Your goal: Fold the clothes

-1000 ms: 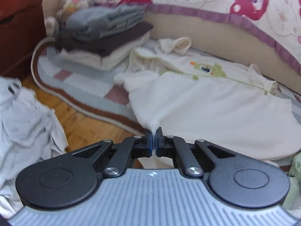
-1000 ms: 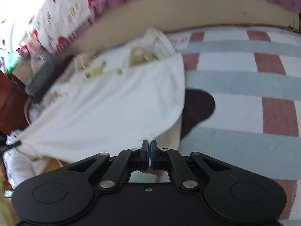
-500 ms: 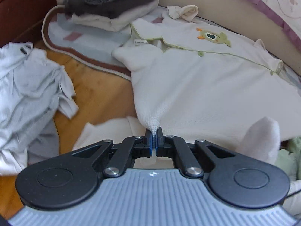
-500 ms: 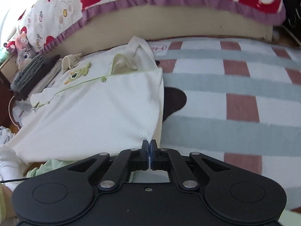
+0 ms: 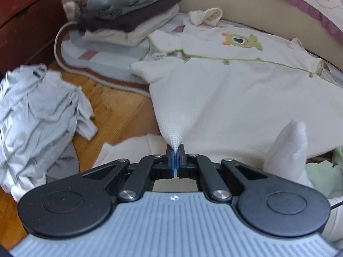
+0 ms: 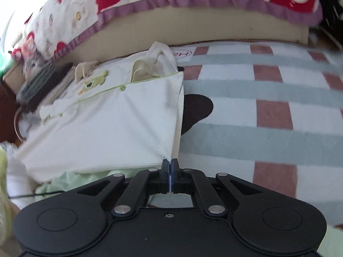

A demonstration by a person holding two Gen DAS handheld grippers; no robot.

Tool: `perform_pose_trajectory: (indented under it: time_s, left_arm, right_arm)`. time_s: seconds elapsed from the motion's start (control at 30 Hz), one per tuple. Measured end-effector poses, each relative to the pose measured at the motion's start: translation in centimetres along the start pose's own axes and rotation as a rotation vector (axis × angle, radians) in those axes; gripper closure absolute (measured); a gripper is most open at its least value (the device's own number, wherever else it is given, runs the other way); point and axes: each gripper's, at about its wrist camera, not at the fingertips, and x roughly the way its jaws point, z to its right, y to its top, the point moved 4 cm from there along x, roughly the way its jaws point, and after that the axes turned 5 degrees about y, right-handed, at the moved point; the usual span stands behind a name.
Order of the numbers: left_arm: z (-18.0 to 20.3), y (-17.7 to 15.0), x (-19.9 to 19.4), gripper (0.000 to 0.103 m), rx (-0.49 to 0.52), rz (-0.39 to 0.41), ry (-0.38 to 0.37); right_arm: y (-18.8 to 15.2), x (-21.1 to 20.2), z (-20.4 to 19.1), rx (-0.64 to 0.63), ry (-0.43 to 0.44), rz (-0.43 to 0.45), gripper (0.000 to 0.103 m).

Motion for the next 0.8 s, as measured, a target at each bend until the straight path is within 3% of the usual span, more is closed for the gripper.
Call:
perform_pose_trajectory:
  time_s: [0.13, 0.23, 0.4, 0.47, 0.53, 0.57, 0.67, 0.73, 0.8]
  left_arm:
    - [0.4, -1.9, 2.0, 0.102, 0.022, -0.099, 0.027]
    - [0.6, -3.1, 3.0, 0.102, 0.049, -0.157, 0.063]
    - [0.6, -2.4, 2.1, 0.098, 0.043, -0.225, 0.057]
    - [0.5, -0.9, 0.5, 0.089, 0.038, -0.190, 0.024]
    - [0.6, 1.4, -1.3, 0.067, 0.039, -0.109, -0.006]
    - [0.8, 2.8, -1.9, 0.064, 0.049, -0.065, -0.016]
    - [2.7, 8.1, -2.1, 0.062, 0.129, 0.041, -0.047]
    - [5.5, 11.8, -1.1, 0.062, 0.189, 0.082, -0.101]
    - [9.2, 15.3, 0.5, 0.062, 0.259, 0.111, -0.163]
  right_arm:
    - [-0.9, 1.4, 0.5, -0.027, -0.076, -0.070, 0.101]
    - [-2.0, 2.1, 0.7, -0.028, -0.081, -0.112, 0.101]
    - [-2.7, 1.2, 1.8, -0.006, -0.142, -0.152, 0.102]
    - [-1.8, -0.2, 2.1, 0.036, -0.108, -0.108, 0.097]
    - [0.0, -1.2, 2.2, 0.072, -0.075, -0.050, 0.094]
    - [1.2, -1.4, 2.2, 0.077, -0.058, -0.028, 0.094]
    - [6.9, -0.2, -0.1, -0.018, -0.016, 0.013, 0.087]
    - [11.0, 0.8, -1.9, -0.091, 0.012, 0.038, 0.079]
    - [16.1, 1.9, -4.7, -0.207, 0.043, 0.066, 0.078]
